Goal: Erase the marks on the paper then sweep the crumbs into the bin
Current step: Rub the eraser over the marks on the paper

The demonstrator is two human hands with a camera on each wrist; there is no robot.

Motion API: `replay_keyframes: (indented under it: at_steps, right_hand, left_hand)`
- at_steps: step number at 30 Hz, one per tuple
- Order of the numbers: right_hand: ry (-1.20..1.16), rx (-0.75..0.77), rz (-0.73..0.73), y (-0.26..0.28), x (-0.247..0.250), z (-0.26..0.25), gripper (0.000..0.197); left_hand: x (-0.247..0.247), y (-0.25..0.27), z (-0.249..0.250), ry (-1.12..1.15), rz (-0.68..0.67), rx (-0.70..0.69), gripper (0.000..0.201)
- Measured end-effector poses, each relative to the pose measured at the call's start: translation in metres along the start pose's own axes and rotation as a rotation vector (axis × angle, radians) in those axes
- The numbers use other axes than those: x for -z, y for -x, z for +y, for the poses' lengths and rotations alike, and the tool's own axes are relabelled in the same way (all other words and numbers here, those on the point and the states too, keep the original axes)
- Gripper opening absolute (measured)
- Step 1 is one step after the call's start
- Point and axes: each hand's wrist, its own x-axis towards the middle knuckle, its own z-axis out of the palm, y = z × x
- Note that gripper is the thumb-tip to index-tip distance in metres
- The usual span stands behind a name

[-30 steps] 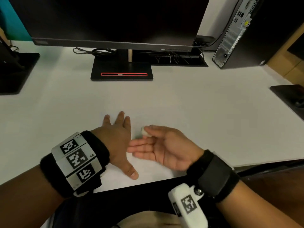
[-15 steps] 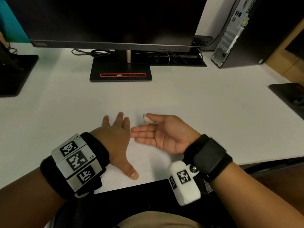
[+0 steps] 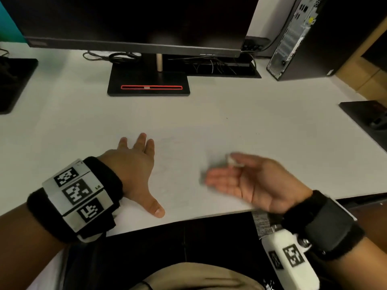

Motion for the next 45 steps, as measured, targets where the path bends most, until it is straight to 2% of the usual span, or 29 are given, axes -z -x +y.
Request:
replay_keyframes:
  at_steps: [2,3,6,8,10,13,15,16,17,19,21,23,26,28,31,35,39,43,45]
  right_hand:
    - [0.093,-0.111,-0.003,0.001,0.008,0.003,0.024]
    - [0.045,-0.082,0.058,-0.003,0.016,-0.005,0.031]
    - [-0.231,0.264,0.289,-0.013,0.035,-0.037,0.032]
    - [-0.304,0.393,0.289,-0.01,0.034,-0.042,0.031]
    - [-0.237,0.303,0.149,-0.006,0.017,-0.028,0.03]
    - [0.068,-0.001,-0.064,-0.004,-0.006,0.001,0.012]
    - [0.216,-0.134,-0.098,-0.011,-0.008,0.001,0.018]
    - [0.201,-0.123,-0.045,-0.016,-0.004,-0.006,0.026]
    - [0.116,-0.059,0.041,-0.022,0.002,-0.017,0.03]
    - [-0.097,0.183,0.23,-0.034,0.012,-0.04,0.023]
    - [-0.124,0.374,0.316,-0.039,0.016,-0.051,0.017]
    - [0.131,0.314,0.251,-0.036,0.003,-0.049,0.016]
    - [0.889,0.152,0.09,-0.037,-0.025,-0.034,0.021]
    - [1.312,0.135,0.038,-0.045,-0.041,-0.031,0.024]
    - [1.711,0.2,0.005,-0.061,-0.063,-0.031,0.029]
    - [1.989,0.194,-0.037,-0.07,-0.074,-0.043,0.034]
    - [2.045,0.266,0.083,-0.077,-0.064,-0.066,0.038]
    - [2.052,0.302,-0.137,-0.076,-0.07,-0.048,0.027]
    - [2.053,0.3,-0.13,-0.078,-0.069,-0.05,0.027]
  left_hand:
    - [-0.001,-0.001,0.001,-0.011,-0.006,0.006,0.168]
    - [-0.001,0.0,0.001,-0.014,-0.006,0.008,0.167]
    - [-0.001,0.003,0.001,-0.019,-0.011,0.011,0.167]
    - [-0.002,0.004,0.0,-0.033,-0.012,0.005,0.168]
    - [-0.006,0.007,-0.001,-0.033,-0.018,0.003,0.168]
    - [-0.01,0.009,0.0,-0.038,-0.019,-0.008,0.168]
    - [-0.011,0.01,-0.001,-0.036,-0.013,-0.017,0.168]
    - [-0.012,0.011,-0.003,-0.036,-0.011,-0.023,0.168]
    - [-0.011,0.011,-0.004,-0.035,-0.008,-0.031,0.167]
    - [-0.01,0.013,-0.006,-0.016,-0.007,-0.042,0.162]
    - [-0.008,0.013,-0.006,0.009,0.003,-0.046,0.154]
    - [-0.007,0.012,-0.005,0.02,0.037,-0.045,0.145]
    - [-0.006,0.012,0.0,0.025,0.067,-0.038,0.136]
    - [-0.006,0.011,0.001,0.031,0.069,-0.036,0.135]
    - [-0.007,0.009,-0.001,0.054,0.08,-0.04,0.134]
    - [-0.007,0.008,-0.001,0.063,0.081,-0.045,0.135]
    - [-0.006,0.006,0.0,0.064,0.083,-0.05,0.137]
    - [-0.007,0.005,0.0,0.06,0.084,-0.045,0.137]
    - [-0.006,0.006,0.0,0.067,0.082,-0.044,0.135]
